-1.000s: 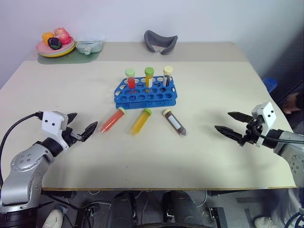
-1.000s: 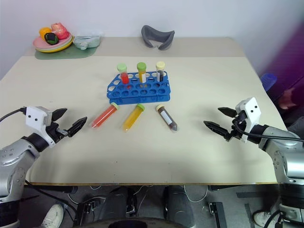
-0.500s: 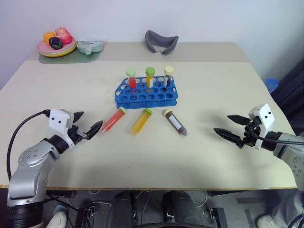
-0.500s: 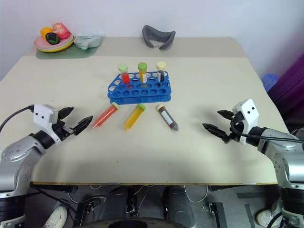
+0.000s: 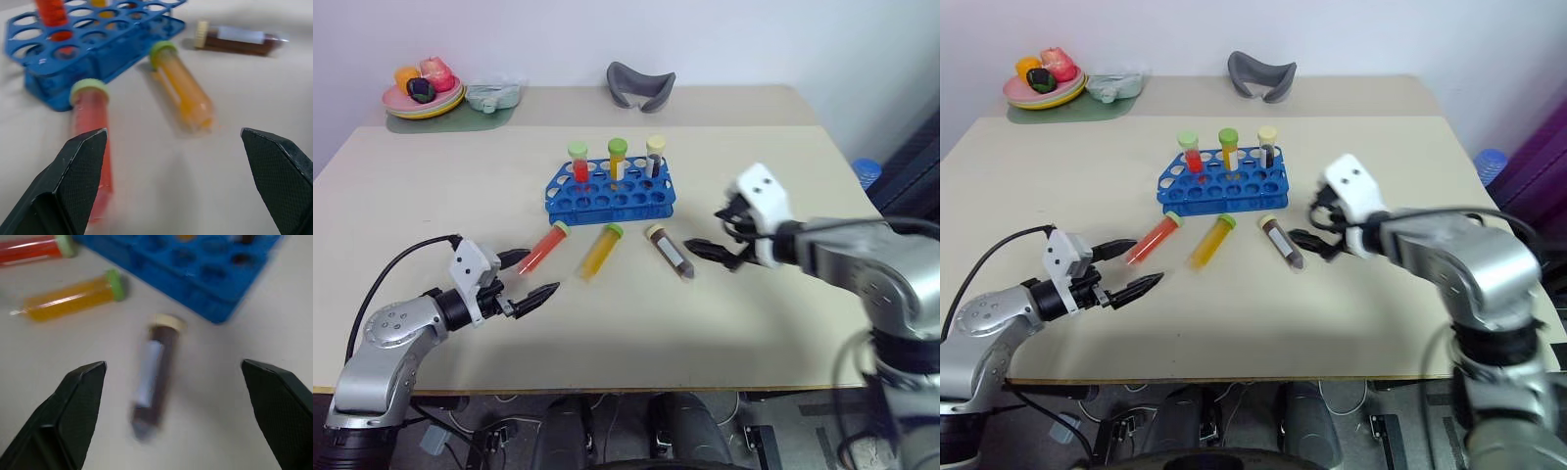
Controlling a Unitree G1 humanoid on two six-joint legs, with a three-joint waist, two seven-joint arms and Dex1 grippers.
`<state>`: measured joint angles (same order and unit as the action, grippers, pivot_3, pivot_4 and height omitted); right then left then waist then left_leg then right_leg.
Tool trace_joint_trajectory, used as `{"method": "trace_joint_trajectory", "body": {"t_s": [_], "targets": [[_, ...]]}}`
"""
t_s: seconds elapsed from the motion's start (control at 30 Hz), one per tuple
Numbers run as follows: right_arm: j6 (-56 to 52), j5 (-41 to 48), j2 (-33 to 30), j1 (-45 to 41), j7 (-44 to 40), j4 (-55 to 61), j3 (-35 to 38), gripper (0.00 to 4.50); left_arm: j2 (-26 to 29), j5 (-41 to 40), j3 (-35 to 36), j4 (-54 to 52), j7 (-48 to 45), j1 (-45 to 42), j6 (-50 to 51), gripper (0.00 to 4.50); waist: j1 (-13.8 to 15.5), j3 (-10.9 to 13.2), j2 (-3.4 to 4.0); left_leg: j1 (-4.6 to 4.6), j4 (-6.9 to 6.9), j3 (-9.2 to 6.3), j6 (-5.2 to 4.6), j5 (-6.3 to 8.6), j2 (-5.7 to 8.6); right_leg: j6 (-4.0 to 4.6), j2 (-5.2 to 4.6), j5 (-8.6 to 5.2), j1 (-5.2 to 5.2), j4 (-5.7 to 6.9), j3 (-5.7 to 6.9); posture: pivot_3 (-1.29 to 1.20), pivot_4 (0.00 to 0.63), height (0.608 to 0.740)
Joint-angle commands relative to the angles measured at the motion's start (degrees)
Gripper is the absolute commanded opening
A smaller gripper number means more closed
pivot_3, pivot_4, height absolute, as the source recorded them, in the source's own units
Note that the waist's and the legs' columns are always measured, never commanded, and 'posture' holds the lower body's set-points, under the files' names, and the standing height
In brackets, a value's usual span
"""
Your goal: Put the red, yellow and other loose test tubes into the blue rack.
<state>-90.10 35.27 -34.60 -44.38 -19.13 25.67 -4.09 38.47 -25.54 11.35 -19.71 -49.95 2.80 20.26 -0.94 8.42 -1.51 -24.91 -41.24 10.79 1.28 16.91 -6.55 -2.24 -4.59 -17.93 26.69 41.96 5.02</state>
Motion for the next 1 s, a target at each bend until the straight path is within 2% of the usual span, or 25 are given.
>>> {"method": "trace_joint_trajectory", "body": {"t_s": [0.03,0.17,0.5,0.63,0.8,1.0], "targets": [[-2.4,4.14,1.3,-5.26,6.53,-8.95,-1.01,4.5,0.42,-0.51,-0.85,-2.14,-0.97,0.01,-1.04,4.46,0.29,0.0,0.0,-0.08,-0.01,0.0,0.13,-0.08,0.02,0.0,0.0,0.0,0.05,-0.01,0.03,0.0,0.15,0.68],[-2.4,12.85,2.36,-8.33,16.27,-17.7,-2.26,4.5,-0.03,0.11,-1.83,-0.79,-1.27,-1.02,-1.91,4.46,0.16,-0.01,-0.01,-0.76,-0.42,0.0,0.04,-0.04,0.07,-0.06,-0.03,0.03,0.45,0.06,0.16,0.0,0.15,0.68],[-2.4,35.15,7.84,-11.61,40.71,-27.25,-2.83,4.5,-1.77,-0.44,-3.0,-1.97,-0.94,0.25,-2.98,4.46,-0.39,0.01,0.02,-0.83,-0.53,-0.04,0.05,-0.05,-0.02,-0.07,0.05,0.04,0.52,0.2,0.17,0.0,0.15,0.68],[-2.4,42.33,8.23,-13.45,48.12,-30.67,-5.67,4.5,-1.16,-1.63,-4.02,-4.31,-1.7,0.74,-1.49,4.46,-0.22,0.01,0.02,-0.84,-0.56,-0.06,0.04,-0.04,-0.02,-0.08,0.04,0.04,0.51,0.2,0.17,0.0,0.15,0.68],[-2.4,49.07,8.32,-15.53,55.26,-34.49,-9.73,4.5,-0.17,-2.29,-4.29,-6.74,-1.73,0.75,0.49,4.46,-0.16,0.01,0.02,-0.91,-0.62,-0.11,0.03,-0.03,-0.01,-0.09,0.03,0.05,0.5,0.2,0.2,0.0,0.15,0.68],[-2.4,51.11,9.18,-17.23,60.64,-37.59,-12.48,4.5,0.46,-3.93,-4.06,-9.83,-0.54,-0.27,4.09,4.46,-0.26,0.01,0.03,-0.92,-0.62,-0.18,0.03,-0.04,-0.03,-0.1,0.04,0.05,0.51,0.2,0.2,0.0,0.15,0.68]]}}
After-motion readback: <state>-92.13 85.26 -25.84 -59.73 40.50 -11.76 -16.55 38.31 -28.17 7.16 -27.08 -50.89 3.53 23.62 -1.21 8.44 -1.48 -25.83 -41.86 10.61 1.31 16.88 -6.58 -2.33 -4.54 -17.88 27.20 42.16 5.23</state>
